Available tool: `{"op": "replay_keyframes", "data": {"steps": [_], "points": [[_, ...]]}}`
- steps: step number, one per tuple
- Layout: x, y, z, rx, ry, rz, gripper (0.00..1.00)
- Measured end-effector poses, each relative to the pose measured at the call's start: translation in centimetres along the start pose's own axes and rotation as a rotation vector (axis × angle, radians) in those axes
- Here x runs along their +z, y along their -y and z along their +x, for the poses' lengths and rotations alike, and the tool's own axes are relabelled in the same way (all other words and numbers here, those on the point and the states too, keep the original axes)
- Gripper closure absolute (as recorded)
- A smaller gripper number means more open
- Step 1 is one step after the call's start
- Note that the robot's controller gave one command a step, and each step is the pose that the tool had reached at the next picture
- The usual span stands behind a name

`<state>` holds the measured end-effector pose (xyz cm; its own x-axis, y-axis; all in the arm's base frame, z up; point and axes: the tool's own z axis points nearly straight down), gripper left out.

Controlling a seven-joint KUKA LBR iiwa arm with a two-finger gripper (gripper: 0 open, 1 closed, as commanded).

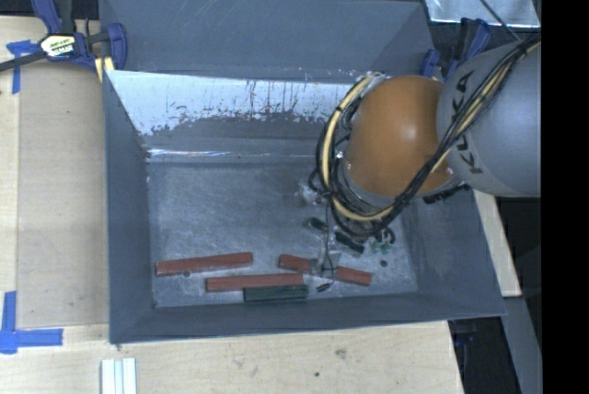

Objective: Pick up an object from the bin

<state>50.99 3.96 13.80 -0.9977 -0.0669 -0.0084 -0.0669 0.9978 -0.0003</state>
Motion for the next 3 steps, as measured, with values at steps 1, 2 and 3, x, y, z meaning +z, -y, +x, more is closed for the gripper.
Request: {"op": "replay_keyframes", "data": {"steps": [1,2,3], "points": [[3.5,-4.1,1.6,-0.184,-0.008,0.000,0.00],[6.5,0.3,2.6,-0.088,-0.006,-0.001,1.00],[6.5,0.3,2.6,-0.087,-0.005,-0.001,1.00]]}}
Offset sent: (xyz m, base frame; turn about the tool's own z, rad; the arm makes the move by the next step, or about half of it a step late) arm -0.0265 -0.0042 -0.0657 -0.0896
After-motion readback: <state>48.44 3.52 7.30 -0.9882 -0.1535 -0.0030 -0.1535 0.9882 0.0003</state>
